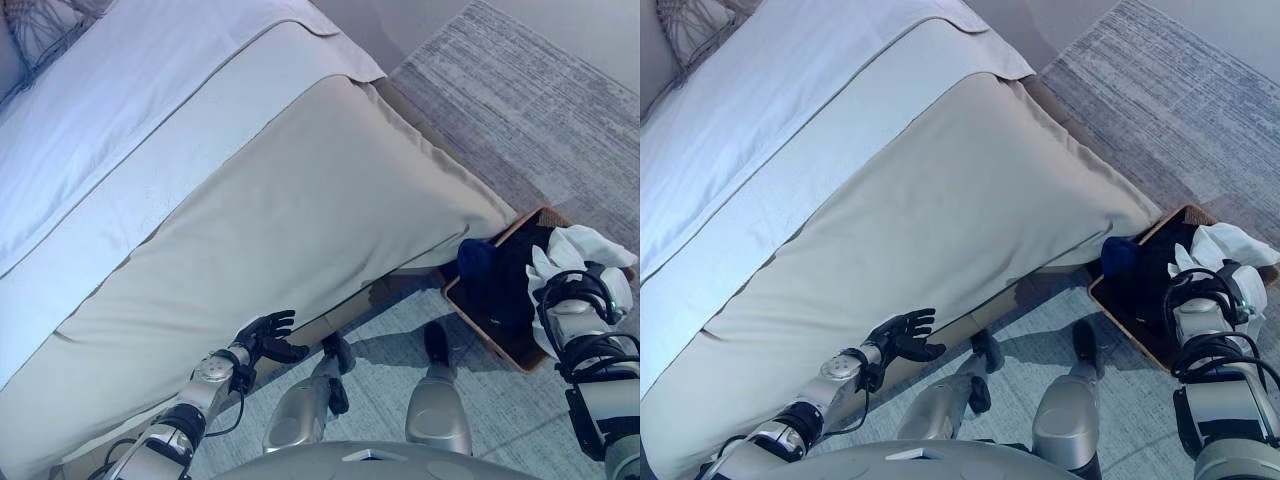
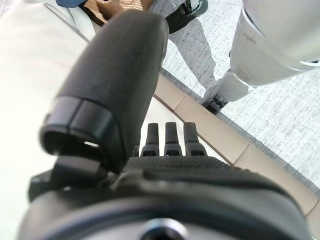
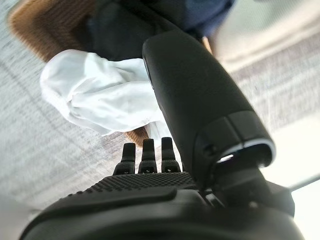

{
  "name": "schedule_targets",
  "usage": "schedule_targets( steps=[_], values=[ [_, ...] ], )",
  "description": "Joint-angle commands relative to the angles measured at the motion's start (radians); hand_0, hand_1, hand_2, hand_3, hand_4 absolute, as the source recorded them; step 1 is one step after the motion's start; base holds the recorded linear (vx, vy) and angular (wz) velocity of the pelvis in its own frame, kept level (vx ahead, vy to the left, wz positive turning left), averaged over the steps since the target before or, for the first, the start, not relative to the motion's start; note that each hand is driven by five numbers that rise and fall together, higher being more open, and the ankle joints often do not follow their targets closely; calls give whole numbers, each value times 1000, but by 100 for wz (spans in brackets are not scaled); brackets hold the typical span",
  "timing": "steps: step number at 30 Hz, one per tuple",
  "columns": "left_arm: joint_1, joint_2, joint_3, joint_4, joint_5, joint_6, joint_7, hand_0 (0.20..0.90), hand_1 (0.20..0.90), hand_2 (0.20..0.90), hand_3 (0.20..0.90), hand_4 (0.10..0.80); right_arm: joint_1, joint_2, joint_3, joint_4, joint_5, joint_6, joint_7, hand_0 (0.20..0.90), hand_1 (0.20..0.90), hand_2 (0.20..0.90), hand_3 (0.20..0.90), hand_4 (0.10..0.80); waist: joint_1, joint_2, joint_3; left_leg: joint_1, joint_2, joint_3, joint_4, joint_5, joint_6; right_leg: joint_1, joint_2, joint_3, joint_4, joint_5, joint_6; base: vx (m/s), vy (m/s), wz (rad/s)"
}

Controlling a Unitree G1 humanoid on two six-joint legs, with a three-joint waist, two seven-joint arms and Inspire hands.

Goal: Pick up the clothes from the bed and place them into the basket

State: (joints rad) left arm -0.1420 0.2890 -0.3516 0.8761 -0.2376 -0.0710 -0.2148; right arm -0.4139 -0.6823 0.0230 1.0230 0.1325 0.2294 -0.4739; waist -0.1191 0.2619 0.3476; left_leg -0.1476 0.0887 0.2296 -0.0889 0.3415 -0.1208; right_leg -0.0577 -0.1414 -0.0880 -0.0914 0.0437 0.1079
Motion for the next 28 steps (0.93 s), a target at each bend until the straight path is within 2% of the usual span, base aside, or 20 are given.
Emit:
schedule_targets(
  steps=[1, 6, 12, 15, 16, 19, 28],
  values=[
    [27, 37, 34, 23, -14, -21, -2, 900, 900, 900, 900, 800, 70, 0, -29, -98, 27, -89, -50, 900, 900, 900, 900, 800, 1, -61, -41, 124, -56, 6, 2, -322, 41, -75, 53, -79, 58, -25, -56, 118, 18, 6],
    [42, 24, 78, 66, -2, 0, 15, 900, 900, 900, 900, 800, 197, 94, -17, -111, -29, -114, 37, 900, 900, 900, 900, 800, -3, -130, -84, 159, -47, 14, 2, -334, 52, -34, 66, -78, 56, -27, -54, 110, 36, 0],
    [72, 7, 100, 146, 40, -7, 31, 900, 900, 900, 900, 800, 287, 235, 80, -4, -109, -156, 121, 900, 900, 900, 900, 800, 25, -219, -161, 212, -40, 15, 2, -354, 73, 48, 72, -85, 36, -24, -51, 154, 49, -4],
    [82, -3, 104, 176, 46, -18, 37, 900, 900, 900, 900, 800, 306, 275, 121, 10, -168, -167, 161, 900, 900, 900, 900, 800, 32, -234, -184, 229, -41, 15, 2, -362, 79, 69, 72, -90, 30, -23, -48, 110, 92, 0],
    [82, -12, 105, 194, 46, -11, 43, 900, 900, 900, 900, 800, 317, 302, 165, 13, -236, -178, 216, 900, 900, 900, 900, 800, 39, -243, -200, 241, -43, 13, 2, -368, 84, 88, 71, -95, 24, -21, -44, 104, 158, 1],
    [78, -20, 115, 224, 49, -4, 40, 900, 900, 900, 900, 800, 329, 341, 225, 28, -285, -212, 303, 900, 900, 900, 900, 800, 51, -257, -220, 258, -45, 9, 2, -378, 91, 114, 68, -102, 16, -18, -37, 74, 148, 2],
    [61, -33, 119, 321, 92, 20, 42, 900, 900, 900, 900, 800, 359, 414, 243, 100, -225, -275, 391, 900, 900, 900, 900, 800, 71, -271, -259, 283, -61, -10, 2, -399, 113, 155, 63, -113, 29, -36, -28, 33, 107, 2]
  ],
)
